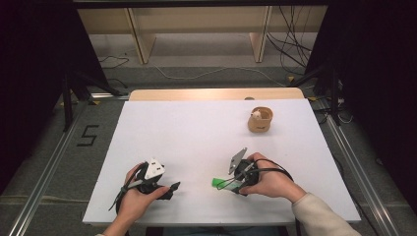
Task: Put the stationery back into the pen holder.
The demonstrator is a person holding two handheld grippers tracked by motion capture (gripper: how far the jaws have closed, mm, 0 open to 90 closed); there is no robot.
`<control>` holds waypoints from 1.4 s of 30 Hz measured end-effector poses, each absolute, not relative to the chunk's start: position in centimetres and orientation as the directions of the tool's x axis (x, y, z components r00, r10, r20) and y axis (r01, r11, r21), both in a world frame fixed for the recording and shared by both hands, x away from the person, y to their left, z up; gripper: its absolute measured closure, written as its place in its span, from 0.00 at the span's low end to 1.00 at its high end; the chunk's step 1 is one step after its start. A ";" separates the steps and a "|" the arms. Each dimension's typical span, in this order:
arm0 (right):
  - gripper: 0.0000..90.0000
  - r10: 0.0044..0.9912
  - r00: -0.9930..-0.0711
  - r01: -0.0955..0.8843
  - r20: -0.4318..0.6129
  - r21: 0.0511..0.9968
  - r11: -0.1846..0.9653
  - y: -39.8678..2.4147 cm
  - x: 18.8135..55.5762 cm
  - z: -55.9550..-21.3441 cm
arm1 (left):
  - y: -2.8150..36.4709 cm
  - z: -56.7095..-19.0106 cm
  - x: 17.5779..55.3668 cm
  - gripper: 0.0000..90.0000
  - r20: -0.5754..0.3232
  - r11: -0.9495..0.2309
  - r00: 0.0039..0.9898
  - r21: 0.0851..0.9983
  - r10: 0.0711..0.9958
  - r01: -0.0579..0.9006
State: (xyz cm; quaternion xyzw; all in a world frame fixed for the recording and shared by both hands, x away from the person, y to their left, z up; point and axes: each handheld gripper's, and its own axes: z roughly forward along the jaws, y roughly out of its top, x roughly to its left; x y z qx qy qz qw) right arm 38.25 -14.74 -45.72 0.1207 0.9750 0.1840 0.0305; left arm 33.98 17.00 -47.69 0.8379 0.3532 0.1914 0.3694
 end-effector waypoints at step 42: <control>0.72 0.201 -0.980 0.193 -0.001 0.265 0.945 -12.8 39.3 -45.9 | 16.9 -47.7 34.0 0.20 0.064 -0.483 0.682 0.755 0.728 0.445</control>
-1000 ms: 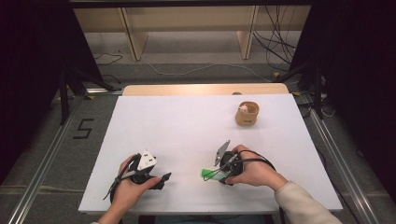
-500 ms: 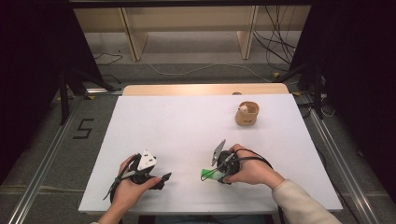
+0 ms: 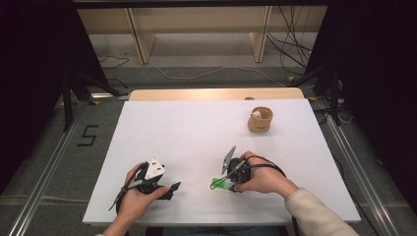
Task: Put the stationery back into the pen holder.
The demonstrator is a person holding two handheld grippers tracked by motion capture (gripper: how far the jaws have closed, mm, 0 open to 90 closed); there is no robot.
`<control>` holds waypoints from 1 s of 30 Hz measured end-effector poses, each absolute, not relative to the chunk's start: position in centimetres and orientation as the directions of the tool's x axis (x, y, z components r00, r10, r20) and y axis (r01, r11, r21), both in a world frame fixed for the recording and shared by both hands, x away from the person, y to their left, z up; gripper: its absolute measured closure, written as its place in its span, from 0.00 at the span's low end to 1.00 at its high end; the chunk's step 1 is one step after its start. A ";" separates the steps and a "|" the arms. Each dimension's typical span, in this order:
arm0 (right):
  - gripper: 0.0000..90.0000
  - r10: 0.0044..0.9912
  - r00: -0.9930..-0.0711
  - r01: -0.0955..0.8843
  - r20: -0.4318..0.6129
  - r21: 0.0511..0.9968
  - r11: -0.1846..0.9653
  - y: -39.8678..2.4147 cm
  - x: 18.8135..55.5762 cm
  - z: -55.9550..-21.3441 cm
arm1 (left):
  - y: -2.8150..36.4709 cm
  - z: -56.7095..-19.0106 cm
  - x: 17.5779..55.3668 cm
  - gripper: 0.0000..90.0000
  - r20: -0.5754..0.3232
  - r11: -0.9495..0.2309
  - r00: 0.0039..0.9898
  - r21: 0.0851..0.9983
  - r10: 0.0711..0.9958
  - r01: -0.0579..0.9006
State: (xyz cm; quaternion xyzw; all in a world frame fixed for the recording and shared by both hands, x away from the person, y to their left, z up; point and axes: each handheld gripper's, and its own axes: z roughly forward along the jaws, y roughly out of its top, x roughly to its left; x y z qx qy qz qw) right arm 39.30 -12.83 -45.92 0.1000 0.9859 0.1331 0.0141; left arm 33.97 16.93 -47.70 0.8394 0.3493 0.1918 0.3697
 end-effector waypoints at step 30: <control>0.74 0.238 -0.971 0.227 0.006 0.325 0.918 -13.6 39.3 -45.5 | 17.0 -47.7 34.0 0.20 0.062 -0.479 0.679 0.755 0.731 0.447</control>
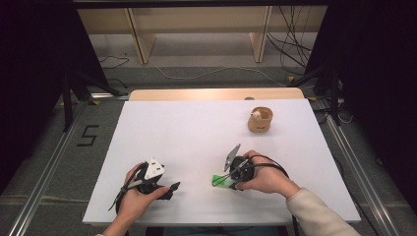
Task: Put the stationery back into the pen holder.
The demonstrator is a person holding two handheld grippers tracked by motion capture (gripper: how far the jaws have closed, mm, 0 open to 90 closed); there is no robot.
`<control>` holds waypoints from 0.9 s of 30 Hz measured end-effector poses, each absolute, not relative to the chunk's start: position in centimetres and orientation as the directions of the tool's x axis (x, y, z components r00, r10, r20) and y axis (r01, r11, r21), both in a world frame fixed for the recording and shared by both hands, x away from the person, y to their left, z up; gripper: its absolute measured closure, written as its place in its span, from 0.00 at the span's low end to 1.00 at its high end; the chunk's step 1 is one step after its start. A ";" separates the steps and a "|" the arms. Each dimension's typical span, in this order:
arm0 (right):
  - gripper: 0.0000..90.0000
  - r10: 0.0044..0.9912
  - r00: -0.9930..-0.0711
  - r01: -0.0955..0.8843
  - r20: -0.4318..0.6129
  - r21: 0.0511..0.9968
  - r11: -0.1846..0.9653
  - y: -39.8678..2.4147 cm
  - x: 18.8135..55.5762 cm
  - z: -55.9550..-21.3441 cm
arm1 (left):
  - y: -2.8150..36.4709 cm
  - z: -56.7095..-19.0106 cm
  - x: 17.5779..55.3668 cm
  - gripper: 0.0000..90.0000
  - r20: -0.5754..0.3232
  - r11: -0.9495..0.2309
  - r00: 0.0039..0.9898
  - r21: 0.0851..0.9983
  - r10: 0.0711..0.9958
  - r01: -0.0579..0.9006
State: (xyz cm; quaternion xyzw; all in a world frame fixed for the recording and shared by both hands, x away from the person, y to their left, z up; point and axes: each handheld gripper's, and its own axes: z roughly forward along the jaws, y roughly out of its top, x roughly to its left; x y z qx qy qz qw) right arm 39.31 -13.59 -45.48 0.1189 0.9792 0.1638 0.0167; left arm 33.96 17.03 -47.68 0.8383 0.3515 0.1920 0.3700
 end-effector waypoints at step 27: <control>0.74 0.374 -0.927 0.341 0.038 0.503 0.794 -16.1 39.2 -45.2 | 17.1 -47.6 33.9 0.20 0.064 -0.477 0.675 0.757 0.735 0.447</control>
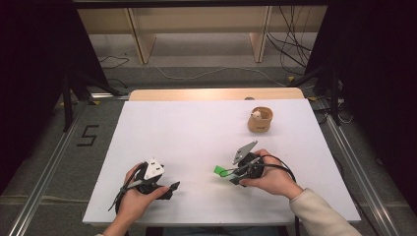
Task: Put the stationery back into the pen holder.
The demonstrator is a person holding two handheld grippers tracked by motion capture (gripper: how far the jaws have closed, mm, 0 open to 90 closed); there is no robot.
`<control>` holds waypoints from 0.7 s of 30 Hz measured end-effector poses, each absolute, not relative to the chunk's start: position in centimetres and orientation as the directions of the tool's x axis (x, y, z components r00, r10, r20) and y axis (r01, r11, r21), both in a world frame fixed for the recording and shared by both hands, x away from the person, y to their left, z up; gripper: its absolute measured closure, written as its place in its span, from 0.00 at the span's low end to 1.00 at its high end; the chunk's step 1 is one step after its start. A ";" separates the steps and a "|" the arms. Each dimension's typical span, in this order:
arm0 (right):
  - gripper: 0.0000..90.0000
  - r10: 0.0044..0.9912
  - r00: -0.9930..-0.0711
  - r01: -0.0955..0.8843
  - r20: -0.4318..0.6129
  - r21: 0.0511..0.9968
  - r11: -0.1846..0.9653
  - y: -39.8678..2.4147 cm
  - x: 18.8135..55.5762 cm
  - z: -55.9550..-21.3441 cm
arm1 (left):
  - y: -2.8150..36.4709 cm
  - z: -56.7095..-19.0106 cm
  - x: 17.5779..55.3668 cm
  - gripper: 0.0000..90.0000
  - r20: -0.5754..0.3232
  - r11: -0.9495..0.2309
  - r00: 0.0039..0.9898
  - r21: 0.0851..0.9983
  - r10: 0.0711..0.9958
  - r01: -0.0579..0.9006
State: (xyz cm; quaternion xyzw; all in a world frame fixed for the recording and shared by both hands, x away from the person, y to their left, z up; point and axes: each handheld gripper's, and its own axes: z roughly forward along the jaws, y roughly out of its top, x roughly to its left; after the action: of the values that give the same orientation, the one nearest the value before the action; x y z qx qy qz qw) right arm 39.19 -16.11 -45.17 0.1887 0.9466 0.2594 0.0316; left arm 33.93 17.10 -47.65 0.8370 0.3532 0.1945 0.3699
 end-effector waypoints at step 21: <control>0.74 0.494 -0.869 0.402 0.043 0.643 0.652 -18.5 39.6 -44.5 | 17.1 -47.6 33.9 0.20 0.065 -0.473 0.672 0.760 0.738 0.446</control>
State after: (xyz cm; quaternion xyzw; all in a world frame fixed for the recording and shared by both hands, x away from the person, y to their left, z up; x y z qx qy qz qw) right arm 39.63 -18.48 -44.49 0.2470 0.9062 0.3364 0.0682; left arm 33.92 17.12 -47.65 0.8355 0.3542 0.1965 0.3713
